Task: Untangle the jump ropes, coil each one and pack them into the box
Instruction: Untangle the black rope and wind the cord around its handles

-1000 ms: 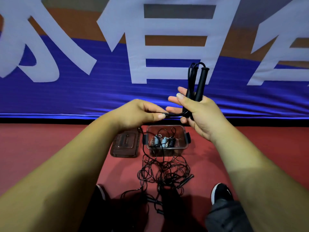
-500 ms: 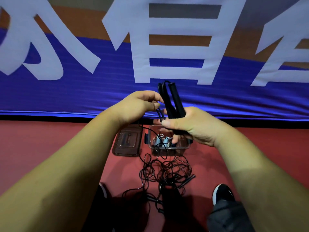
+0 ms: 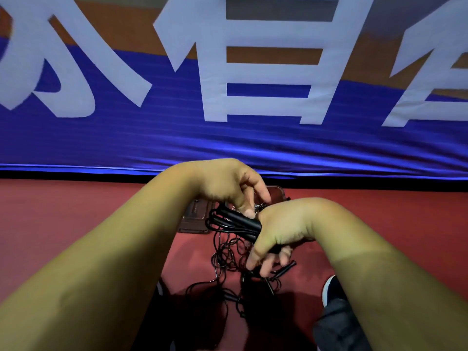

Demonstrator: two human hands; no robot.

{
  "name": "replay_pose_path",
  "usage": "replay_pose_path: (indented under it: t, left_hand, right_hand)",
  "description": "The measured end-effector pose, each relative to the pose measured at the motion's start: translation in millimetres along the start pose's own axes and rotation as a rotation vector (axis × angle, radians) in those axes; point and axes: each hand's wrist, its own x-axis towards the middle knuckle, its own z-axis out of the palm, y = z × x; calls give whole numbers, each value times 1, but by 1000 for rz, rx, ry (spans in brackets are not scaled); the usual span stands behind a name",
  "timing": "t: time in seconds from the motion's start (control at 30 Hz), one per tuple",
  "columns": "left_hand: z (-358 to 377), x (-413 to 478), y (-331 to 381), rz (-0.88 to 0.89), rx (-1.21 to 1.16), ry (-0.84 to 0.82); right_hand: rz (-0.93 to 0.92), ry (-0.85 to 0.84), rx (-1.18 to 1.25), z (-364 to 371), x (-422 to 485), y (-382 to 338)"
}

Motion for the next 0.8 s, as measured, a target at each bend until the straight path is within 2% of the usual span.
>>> replay_pose_path:
  t: [0.17, 0.4, 0.5, 0.63, 0.73, 0.8]
  left_hand:
    - [12, 9, 15, -26, 252, 94]
    - [19, 9, 24, -25, 334, 278]
    - [18, 9, 19, -104, 350, 352]
    - [22, 7, 15, -235, 137, 257]
    - [23, 7, 12, -267, 191, 214]
    - [23, 5, 8, -262, 161, 103]
  right_hand:
    - [136, 150, -21, -3, 9, 7]
    - [174, 444, 115, -11, 15, 10]
    - [162, 587, 152, -15, 17, 8]
    - [121, 810, 186, -22, 22, 4]
    - [66, 904, 259, -24, 27, 1]
    - [42, 943, 270, -25, 28, -1]
